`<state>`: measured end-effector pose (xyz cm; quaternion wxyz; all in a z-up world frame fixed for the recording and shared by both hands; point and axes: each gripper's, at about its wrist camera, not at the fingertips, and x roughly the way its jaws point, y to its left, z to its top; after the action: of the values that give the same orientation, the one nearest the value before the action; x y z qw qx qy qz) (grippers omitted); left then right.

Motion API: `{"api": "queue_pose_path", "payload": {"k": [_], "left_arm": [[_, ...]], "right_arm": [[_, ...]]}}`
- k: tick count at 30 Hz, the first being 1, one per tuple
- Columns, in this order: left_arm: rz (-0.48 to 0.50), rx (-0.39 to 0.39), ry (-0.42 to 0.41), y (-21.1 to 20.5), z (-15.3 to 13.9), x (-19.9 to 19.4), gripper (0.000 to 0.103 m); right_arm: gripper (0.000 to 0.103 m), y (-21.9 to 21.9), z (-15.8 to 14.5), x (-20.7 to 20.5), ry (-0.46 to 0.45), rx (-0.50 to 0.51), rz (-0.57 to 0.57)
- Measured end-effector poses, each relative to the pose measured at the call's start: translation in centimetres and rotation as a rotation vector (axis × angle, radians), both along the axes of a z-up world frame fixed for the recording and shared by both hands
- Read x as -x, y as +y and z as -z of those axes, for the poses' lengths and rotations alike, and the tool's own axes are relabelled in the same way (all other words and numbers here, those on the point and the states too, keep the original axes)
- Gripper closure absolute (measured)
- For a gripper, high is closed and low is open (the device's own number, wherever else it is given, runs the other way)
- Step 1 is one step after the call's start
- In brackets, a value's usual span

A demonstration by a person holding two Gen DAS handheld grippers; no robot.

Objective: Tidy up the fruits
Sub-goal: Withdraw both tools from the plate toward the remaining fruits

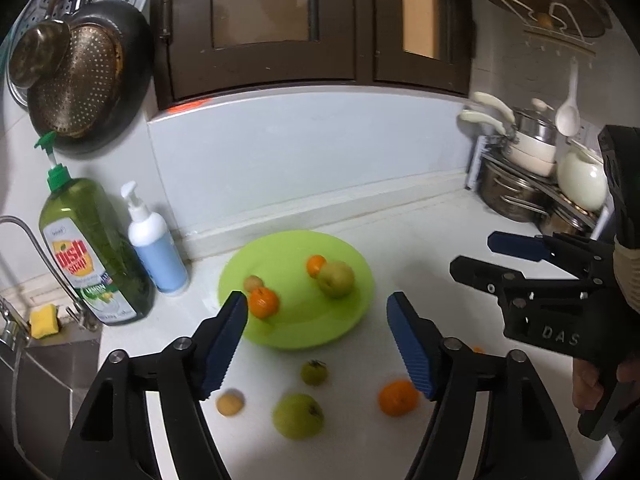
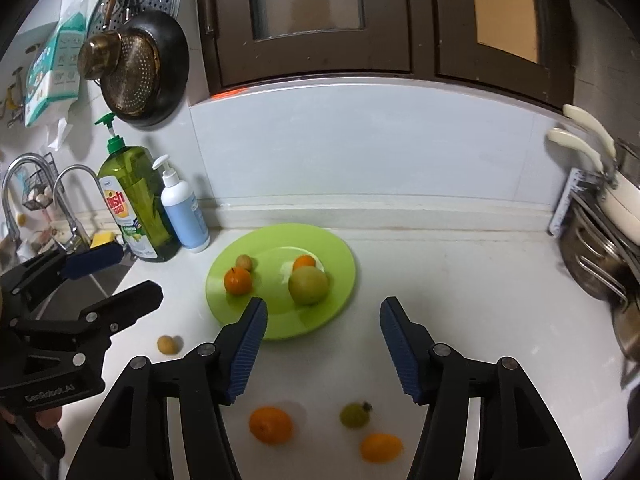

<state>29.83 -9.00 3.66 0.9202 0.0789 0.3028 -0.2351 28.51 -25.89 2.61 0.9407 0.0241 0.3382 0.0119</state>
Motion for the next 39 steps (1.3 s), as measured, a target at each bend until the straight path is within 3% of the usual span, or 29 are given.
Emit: {"api": "queue_pose_path", "payload": {"k": [6,13,22,33,39], "left_arm": [[0.015,-0.008,-0.018,-0.7,1.1,2.4,0.024],[0.028,-0.012,-0.006,-1.8,2.9,4.2,0.023],[0.061,-0.076,-0.006,-3.6,6.2,6.0,0.023],[0.089,-0.131,0.055,-5.2,10.4,6.0,0.025],[0.092,-0.134,0.096,-6.1,12.1,4.9,0.032]], "right_arm": [[0.043,-0.8,0.5,2.7,-0.006,0.015,0.029],[0.043,-2.0,2.5,4.9,0.032,-0.004,0.054],[0.043,-3.4,5.8,6.6,0.104,-0.016,0.082],[0.043,-4.0,9.4,6.6,0.199,-0.02,0.059],[0.043,-4.3,11.3,5.9,0.242,-0.035,0.051]]}}
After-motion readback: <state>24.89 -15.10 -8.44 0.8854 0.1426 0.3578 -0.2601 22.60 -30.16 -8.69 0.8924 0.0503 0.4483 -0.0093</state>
